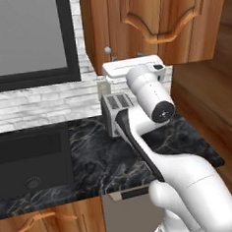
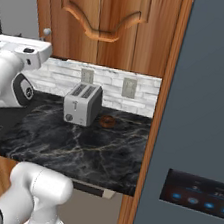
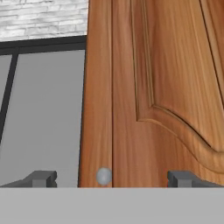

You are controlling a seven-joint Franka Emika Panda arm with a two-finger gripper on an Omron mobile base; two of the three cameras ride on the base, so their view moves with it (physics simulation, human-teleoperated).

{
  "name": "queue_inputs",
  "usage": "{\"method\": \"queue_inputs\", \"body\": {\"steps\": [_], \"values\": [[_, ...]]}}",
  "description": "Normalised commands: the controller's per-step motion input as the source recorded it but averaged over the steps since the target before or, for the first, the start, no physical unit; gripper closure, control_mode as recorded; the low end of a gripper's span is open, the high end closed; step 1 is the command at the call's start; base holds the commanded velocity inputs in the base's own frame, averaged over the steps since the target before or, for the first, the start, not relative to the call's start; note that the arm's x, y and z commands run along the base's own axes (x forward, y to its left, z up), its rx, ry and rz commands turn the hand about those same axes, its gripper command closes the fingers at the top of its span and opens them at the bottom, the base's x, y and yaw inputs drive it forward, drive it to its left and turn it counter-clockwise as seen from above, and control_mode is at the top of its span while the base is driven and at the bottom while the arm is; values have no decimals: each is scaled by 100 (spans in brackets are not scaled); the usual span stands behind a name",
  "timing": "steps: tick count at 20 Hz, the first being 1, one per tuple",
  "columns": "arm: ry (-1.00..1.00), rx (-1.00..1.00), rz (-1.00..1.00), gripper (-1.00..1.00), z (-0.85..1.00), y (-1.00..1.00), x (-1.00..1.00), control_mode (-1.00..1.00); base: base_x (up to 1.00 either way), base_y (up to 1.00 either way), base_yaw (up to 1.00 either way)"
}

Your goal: Pick the dish brush and sponge from the cabinet and place them on the counter.

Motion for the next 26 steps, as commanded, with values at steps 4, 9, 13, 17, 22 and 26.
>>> {"method": "queue_inputs", "body": {"steps": [4, 9, 13, 17, 22, 26], "values": [[0, 0, 0, -100, 0, 6, 26, -100, 0, 0, 0], [0, 0, 0, -100, -1, 6, 25, -100, 0, 0, 0], [0, 0, 0, -100, -5, 9, 24, -100, 0, 0, 0], [0, 0, 0, -100, -6, 8, 20, -100, 0, 0, 0], [0, 0, 0, -100, -3, 4, 15, -100, 0, 0, 0], [0, 0, 0, -100, -1, 3, 17, -100, 0, 0, 0]]}}
